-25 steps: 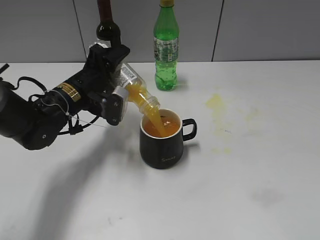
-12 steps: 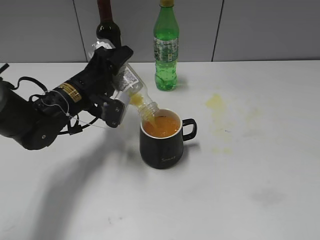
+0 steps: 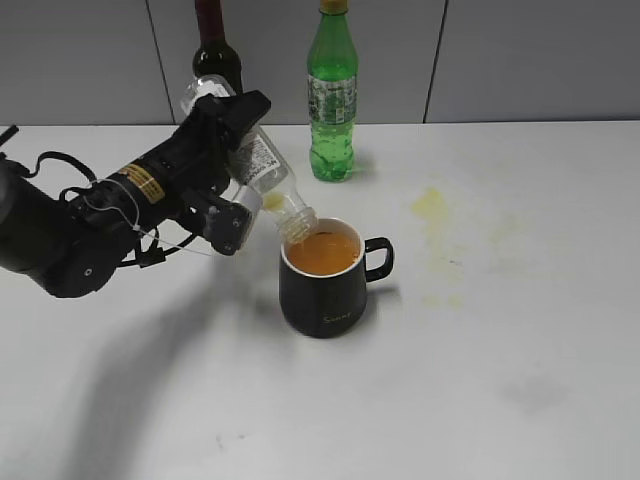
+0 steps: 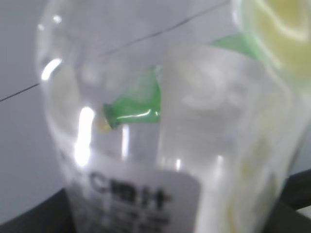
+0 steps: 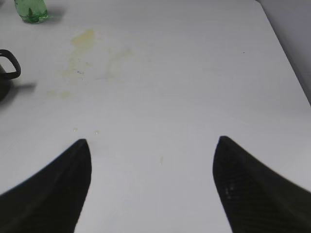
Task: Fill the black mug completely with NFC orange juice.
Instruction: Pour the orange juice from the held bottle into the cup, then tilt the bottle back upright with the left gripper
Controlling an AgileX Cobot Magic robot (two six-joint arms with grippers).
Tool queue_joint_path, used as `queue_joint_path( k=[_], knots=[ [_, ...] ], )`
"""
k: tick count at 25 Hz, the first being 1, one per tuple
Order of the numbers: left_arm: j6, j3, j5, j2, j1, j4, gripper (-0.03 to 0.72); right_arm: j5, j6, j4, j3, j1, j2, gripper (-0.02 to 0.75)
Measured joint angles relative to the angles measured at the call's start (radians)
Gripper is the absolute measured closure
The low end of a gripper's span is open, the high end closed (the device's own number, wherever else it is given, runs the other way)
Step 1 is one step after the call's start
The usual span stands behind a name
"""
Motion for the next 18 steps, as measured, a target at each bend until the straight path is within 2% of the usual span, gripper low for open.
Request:
queue_joint_path(
  k=[11, 18],
  knots=[
    [0.0, -0.001, -0.001, 0.0, 0.0, 0.001, 0.219, 0.0, 0.0, 0.0, 0.0, 0.0, 0.0, 0.146],
    [-0.091, -0.008, 0.0, 0.0, 0.0, 0.001, 0.219, 0.0, 0.0, 0.0, 0.0, 0.0, 0.0, 0.146]
  ],
)
